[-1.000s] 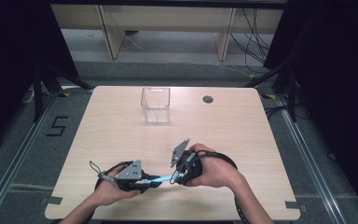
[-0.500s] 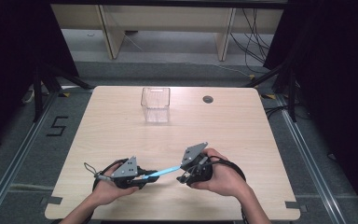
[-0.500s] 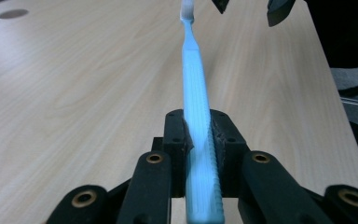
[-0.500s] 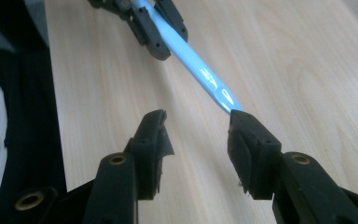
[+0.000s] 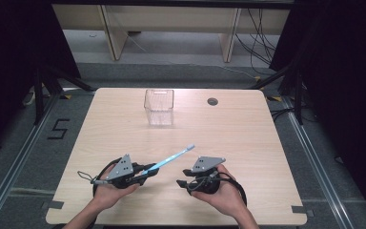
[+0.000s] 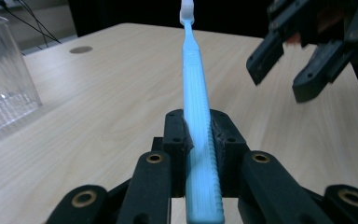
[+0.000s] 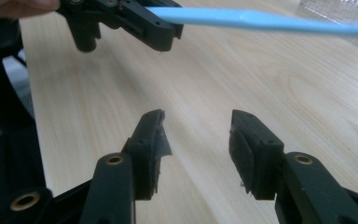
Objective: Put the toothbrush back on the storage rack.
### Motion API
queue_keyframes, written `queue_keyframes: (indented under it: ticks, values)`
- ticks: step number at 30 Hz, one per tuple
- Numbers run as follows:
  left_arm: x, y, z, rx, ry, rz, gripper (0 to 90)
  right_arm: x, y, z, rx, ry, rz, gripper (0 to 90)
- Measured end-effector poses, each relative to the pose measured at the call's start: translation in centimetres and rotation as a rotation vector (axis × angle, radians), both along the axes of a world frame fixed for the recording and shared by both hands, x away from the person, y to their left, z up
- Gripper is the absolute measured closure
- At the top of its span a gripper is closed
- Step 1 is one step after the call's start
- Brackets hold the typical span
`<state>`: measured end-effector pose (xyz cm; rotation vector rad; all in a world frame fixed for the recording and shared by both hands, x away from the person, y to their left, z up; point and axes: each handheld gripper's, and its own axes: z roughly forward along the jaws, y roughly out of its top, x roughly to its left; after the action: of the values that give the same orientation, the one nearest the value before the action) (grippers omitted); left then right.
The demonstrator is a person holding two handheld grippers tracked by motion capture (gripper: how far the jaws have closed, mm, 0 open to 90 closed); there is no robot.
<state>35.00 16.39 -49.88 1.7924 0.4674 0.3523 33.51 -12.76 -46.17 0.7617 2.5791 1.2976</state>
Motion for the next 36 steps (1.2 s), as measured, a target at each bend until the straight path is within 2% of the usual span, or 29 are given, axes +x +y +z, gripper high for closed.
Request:
queue_keyframes:
  ticks: [1, 2, 4, 5, 6, 7, 8, 9, 10, 12, 14, 15, 16, 17, 20, 21, 22, 25, 27, 28, 29, 32, 34, 35, 36]
  values:
    - [0.1, 0.0, 0.0, -0.021, -0.007, 0.003, 77.9, 0.0, 0.0, -0.2, 0.024, 0.008, -0.029, 55.3]
    - [0.0, 0.1, 0.2, -0.015, -0.005, 0.015, 77.9, 0.1, 0.0, -0.3, 0.044, 0.008, -0.047, 55.3]
    - [0.1, 0.1, 0.3, -0.038, -0.015, 0.017, 77.9, 0.5, 0.0, -0.7, 0.101, -0.005, -0.088, 54.7]
    - [0.1, 0.3, 0.4, -0.024, -0.014, 0.027, 77.9, 0.5, 0.0, -0.7, 0.101, -0.005, -0.088, 54.7]
    - [0.1, 0.3, 0.4, -0.029, -0.013, 0.029, 77.9, 0.6, 0.0, -0.9, 0.139, 0.028, -0.094, 54.6]
    - [0.1, 0.3, 0.4, -0.033, -0.013, 0.034, 77.9, 0.6, -0.1, -0.9, 0.153, 0.025, -0.129, 54.3]
    - [0.1, 0.3, 0.5, -0.036, -0.014, 0.036, 77.9, 0.9, -0.2, -0.9, 0.203, -0.004, -0.152, 53.9]
    - [0.2, 0.3, 0.4, -0.047, -0.019, 0.032, 77.9, 0.9, -0.2, -0.9, 0.203, -0.004, -0.152, 53.9]
    - [0.3, 0.3, 0.4, -0.056, -0.022, 0.03, 77.9, 1.0, -0.1, -1.0, 0.24, 0.021, -0.149, 53.3]
    - [0.3, 0.3, 0.5, -0.059, -0.023, 0.031, 77.9, 1.1, 0.0, -1.0, 0.267, 0.05, -0.167, 52.9]
    - [0.4, 0.2, 0.5, -0.065, -0.024, 0.033, 77.9, 1.4, 0.1, -1.1, 0.265, 0.035, -0.166, 51.5]
    - [0.4, 0.2, 0.5, -0.066, -0.023, 0.033, 77.9, 1.4, 0.2, -1.0, 0.276, 0.056, -0.174, 51.1]
    - [0.4, 0.2, 0.5, -0.066, -0.025, 0.033, 77.9, 1.4, 0.2, -1.0, 0.276, 0.056, -0.174, 51.1]
    - [0.4, 0.2, 0.5, -0.069, -0.024, 0.036, 77.9, 1.7, 0.2, -1.1, 0.263, 0.03, -0.163, 49.8]
    - [0.5, 0.3, 0.5, -0.072, -0.027, 0.04, 77.9, 1.8, 0.4, -1.2, 0.268, 0.043, -0.161, 48.9]
    - [0.5, 0.4, 0.6, -0.063, -0.025, 0.046, 77.9, 2.0, 0.3, -1.2, 0.255, 0.027, -0.171, 47.7]
    - [0.5, 0.5, 0.7, -0.056, -0.021, 0.05, 77.9, 2.0, 0.3, -1.2, 0.259, 0.036, -0.169, 47.1]
    - [0.5, 0.6, 0.8, -0.063, -0.025, 0.056, 77.9, 2.2, 0.3, -1.3, 0.254, 0.02, -0.173, 45.8]
    - [0.6, 0.5, 0.7, -0.084, -0.035, 0.049, 77.9, 2.1, 0.4, -1.2, 0.265, 0.061, -0.178, 45.3]
    - [0.6, 0.6, 0.8, -0.071, -0.032, 0.056, 77.9, 2.3, 0.4, -1.2, 0.256, 0.044, -0.163, 44.9]
    - [0.5, 0.7, 0.8, -0.065, -0.031, 0.059, 77.9, 2.3, 0.5, -1.1, 0.229, 0.036, -0.178, 44.7]
    - [0.5, 0.7, 0.8, -0.066, -0.032, 0.059, 77.9, 2.4, 0.6, -1.1, 0.228, 0.018, -0.161, 44.6]
    - [0.5, 0.8, 0.8, -0.066, -0.035, 0.062, 77.9, 2.1, 0.7, -1.0, 0.243, 0.05, -0.172, 44.6]
    - [0.5, 0.8, 0.8, -0.067, -0.035, 0.064, 77.9, 2.3, 0.6, -1.0, 0.246, 0.039, -0.161, 44.5]
    - [0.4, 0.8, 0.8, -0.068, -0.036, 0.067, 77.9, 2.2, 0.7, -1.0, 0.256, 0.061, -0.189, 44.2]
